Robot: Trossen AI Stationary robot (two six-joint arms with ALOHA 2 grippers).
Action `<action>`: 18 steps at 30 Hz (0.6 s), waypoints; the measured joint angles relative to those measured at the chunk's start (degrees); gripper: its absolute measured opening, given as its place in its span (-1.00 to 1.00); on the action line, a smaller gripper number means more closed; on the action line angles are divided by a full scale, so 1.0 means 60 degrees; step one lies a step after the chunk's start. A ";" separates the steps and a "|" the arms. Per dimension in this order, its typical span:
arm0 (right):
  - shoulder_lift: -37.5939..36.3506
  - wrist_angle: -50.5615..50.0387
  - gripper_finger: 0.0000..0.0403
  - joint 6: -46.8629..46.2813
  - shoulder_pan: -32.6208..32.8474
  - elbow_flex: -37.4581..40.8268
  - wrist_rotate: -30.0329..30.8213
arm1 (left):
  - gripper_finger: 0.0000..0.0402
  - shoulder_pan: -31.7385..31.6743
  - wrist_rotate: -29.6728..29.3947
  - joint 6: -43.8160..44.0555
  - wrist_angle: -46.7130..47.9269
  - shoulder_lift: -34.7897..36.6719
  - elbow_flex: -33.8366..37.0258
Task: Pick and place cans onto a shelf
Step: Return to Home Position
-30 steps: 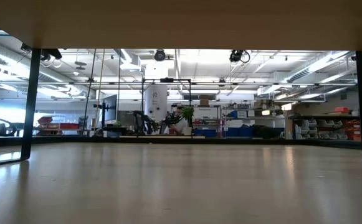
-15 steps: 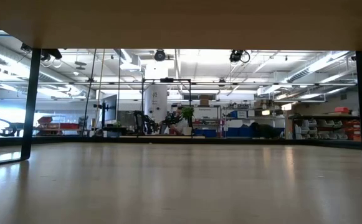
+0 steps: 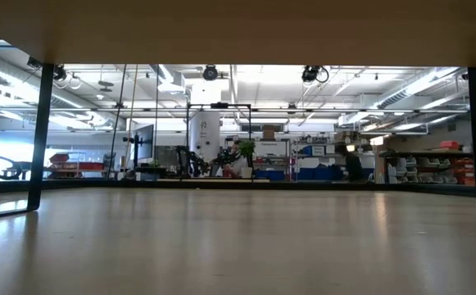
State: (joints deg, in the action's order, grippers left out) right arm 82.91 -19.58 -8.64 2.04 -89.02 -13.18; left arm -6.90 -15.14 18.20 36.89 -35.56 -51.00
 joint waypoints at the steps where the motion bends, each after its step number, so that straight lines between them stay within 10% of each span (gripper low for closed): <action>1: -0.0094 -0.0121 -0.91 -0.0034 -0.0117 -0.0003 0.0041 | 0.57 0.0000 0.0119 -0.0182 -0.0095 0.0049 0.0000; 9: -0.1448 -0.1850 -0.91 0.1194 0.0050 -0.0003 0.2769 | 0.57 0.0004 0.3237 -0.0739 -0.1920 0.0541 0.0000; 18: -0.4545 -0.1812 -0.90 0.1889 0.0317 0.2228 0.3016 | 0.57 -0.0052 0.3431 -0.1642 -0.6352 0.0112 0.1652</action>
State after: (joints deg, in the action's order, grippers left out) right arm 55.64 -30.45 2.70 3.94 -75.65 4.91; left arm -7.21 5.45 8.35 -1.23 -34.89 -41.09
